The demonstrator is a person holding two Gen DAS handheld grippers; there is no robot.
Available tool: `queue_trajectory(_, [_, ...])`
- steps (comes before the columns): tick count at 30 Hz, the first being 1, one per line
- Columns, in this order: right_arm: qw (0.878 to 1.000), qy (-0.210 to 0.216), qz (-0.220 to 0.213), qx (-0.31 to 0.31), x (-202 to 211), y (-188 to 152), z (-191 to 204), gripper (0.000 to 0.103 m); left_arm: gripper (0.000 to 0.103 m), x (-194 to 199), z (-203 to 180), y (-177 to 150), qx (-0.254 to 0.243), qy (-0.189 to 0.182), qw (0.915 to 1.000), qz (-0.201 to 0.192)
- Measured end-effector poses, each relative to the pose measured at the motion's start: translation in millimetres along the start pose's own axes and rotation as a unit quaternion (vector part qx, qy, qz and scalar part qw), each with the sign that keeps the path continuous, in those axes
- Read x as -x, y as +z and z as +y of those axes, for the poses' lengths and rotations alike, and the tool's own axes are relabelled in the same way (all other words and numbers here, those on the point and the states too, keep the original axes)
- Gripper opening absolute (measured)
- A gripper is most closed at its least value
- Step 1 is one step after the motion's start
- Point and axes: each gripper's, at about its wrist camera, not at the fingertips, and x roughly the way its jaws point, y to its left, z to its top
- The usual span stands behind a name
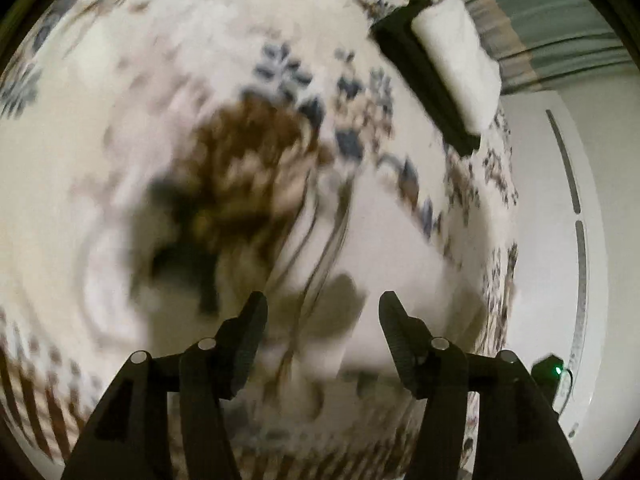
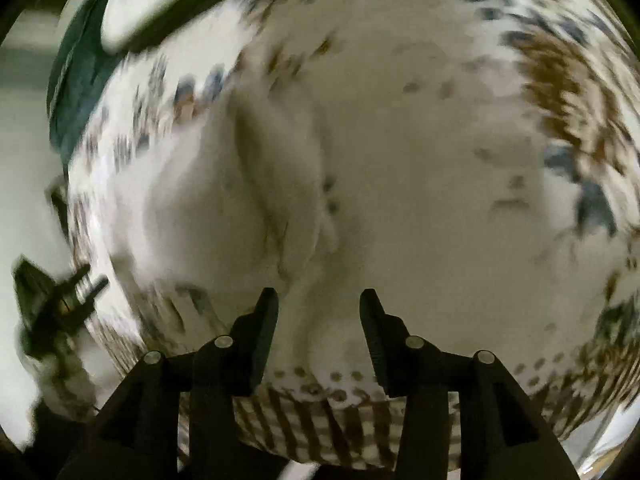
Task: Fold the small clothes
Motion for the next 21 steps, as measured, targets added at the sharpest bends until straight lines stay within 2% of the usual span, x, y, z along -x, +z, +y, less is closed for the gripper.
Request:
queue_trajectory(3, [0.996,0.056,-0.048,-0.055,20.2,20.9,-18.0,0.049,0.055,-25.6,-18.3,33.4,-0.037,0.012,0.9993,0.0])
queue_trajectory(6, [0.991,0.093,-0.068,-0.071,13.6,56.4,-15.2,0.049,0.054,-63.2,-31.4,59.1,-0.065,0.025,0.9973,0.025])
queue_trajectory(7, [0.991,0.093,-0.066,-0.073,8.4,64.3,-11.2,0.049,0.053,-73.3,-35.6,64.2,-0.075,0.034,0.9962,0.027])
queue_trajectory(8, [0.99,0.099,-0.061,-0.077,-0.5,74.7,-6.3,0.049,0.039,-78.4,-38.7,66.1,-0.086,0.037,0.9953,0.025])
queue_trajectory(9, [0.99,0.106,-0.054,-0.08,-9.3,85.8,-0.4,0.043,0.012,-83.6,-42.9,67.7,-0.1,0.035,0.994,0.026])
queue_trajectory(10, [0.989,0.109,-0.052,-0.088,-17.6,92.1,3.0,0.012,0.012,-86.6,-44.9,68.1,-0.111,0.046,0.9924,0.029])
queue_trajectory(11, [0.988,0.113,-0.052,-0.093,-22.2,96.6,6.6,0.006,0.012,-86.8,-45.3,69.0,-0.116,0.048,0.9918,0.026])
queue_trajectory(13, [0.984,0.113,-0.066,-0.118,-25.5,107.3,14.9,0.006,0.011,-85.1,-39.2,72.8,-0.109,0.046,0.9928,0.021])
queue_trajectory(16, [0.97,0.102,-0.089,-0.202,-28.6,116.4,-12.8,0.006,0.011,-85.4,-21.4,78.7,-0.083,0.036,0.9956,0.025])
queue_trajectory(18, [0.965,0.086,-0.085,-0.232,-37.3,119.0,-29.6,0.006,0.012,-88.3,-17.2,81.5,-0.068,0.021,0.997,0.032])
queue_trajectory(20, [0.97,0.079,-0.05,-0.224,-46.8,121.6,-27.6,0.006,0.016,-86.5,-15.9,83.3,-0.048,0.0,0.9981,0.039])
queue_trajectory(21, [0.973,0.064,-0.042,-0.217,-46.7,122.0,-25.8,0.011,0.02,-84.8,-15.8,84.0,-0.039,-0.017,0.9981,0.045])
